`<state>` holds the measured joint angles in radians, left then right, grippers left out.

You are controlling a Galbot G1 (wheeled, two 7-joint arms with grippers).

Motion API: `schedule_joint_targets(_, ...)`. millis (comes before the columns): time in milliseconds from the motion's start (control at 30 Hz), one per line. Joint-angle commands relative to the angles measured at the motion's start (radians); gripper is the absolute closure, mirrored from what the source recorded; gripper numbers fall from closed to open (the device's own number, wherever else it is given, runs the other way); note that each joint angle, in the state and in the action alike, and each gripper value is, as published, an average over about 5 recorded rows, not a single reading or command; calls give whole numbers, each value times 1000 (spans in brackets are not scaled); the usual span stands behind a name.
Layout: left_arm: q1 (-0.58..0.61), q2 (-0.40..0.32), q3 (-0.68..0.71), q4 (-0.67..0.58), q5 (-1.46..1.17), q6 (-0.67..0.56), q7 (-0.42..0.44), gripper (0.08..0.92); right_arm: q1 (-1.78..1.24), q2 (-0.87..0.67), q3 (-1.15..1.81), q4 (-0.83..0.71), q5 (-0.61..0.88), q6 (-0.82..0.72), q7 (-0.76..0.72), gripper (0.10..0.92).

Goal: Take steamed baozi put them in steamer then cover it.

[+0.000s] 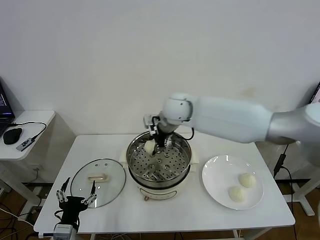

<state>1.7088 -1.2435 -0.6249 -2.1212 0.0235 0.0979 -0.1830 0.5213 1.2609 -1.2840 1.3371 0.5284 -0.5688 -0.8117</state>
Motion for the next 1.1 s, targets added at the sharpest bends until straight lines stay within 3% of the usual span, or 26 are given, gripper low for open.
schedule_joint_targets(33, -2, 0, 1, 4, 1, 0, 0, 177, -68, 97, -7, -71, 4, -30, 29, 431)
schedule_joint_targets(433, -11, 0, 6, 9, 2, 0, 1, 177, -96, 112, 4, -124, -25, -13, 31, 427)
schedule_joint_targets(600, -10, 1, 5, 8, 2, 0, 1, 177, -68, 76, 6, -94, -39, -8, 3, 329)
schedule_joint_targets(800, -7, 1, 4, 4, 2, 0, 2, 177, 34, -57, 14, 30, -90, 40, -110, 211)
schedule_joint_targets(1100, -16, 12, 3, 12, 3, 3, 4, 177, 157, -368, 54, 235, -139, 122, -205, 203)
